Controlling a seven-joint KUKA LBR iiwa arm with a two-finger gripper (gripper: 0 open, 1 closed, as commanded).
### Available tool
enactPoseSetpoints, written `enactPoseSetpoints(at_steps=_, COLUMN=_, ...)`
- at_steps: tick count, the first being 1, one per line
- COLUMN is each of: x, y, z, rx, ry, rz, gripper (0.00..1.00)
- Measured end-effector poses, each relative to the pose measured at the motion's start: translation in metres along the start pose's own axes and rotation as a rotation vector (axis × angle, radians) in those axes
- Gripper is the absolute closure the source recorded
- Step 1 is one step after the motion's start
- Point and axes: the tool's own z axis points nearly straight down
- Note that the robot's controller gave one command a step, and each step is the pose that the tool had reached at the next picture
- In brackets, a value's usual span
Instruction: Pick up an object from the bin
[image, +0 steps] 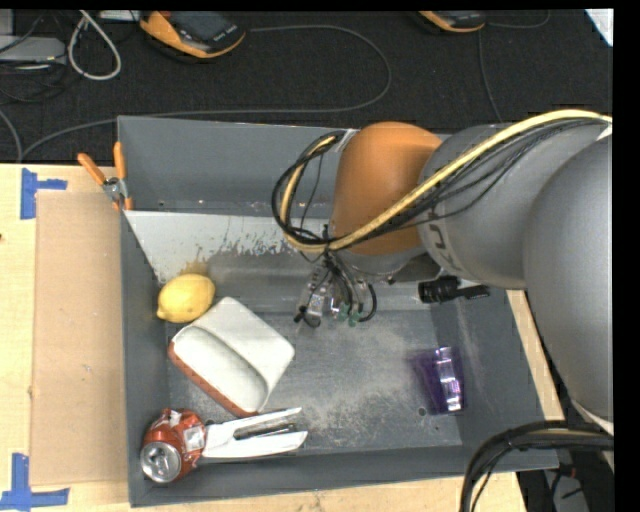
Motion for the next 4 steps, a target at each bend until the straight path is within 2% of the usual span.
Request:
enactPoseSetpoints(at_steps=1, x=-0.005, y=0.022, z=-0.081, rx=0.001, ry=0.003, rz=-0.107, gripper=1.00)
enactPoseSetpoints(at_steps=2, x=0.013, y=0.037, z=-0.022, rx=0.002, ry=0.010, rz=-0.063, gripper=1.00)
enactPoseSetpoints(at_steps=3, x=0.082, y=0.020, z=-0.080, rx=-0.002, ry=-0.004, rz=-0.196, gripper=1.00)
enactPoseSetpoints(at_steps=4, x=0.086, y=0.036, z=0.027, rx=0.002, ry=0.012, rz=-0.270, gripper=1.00)
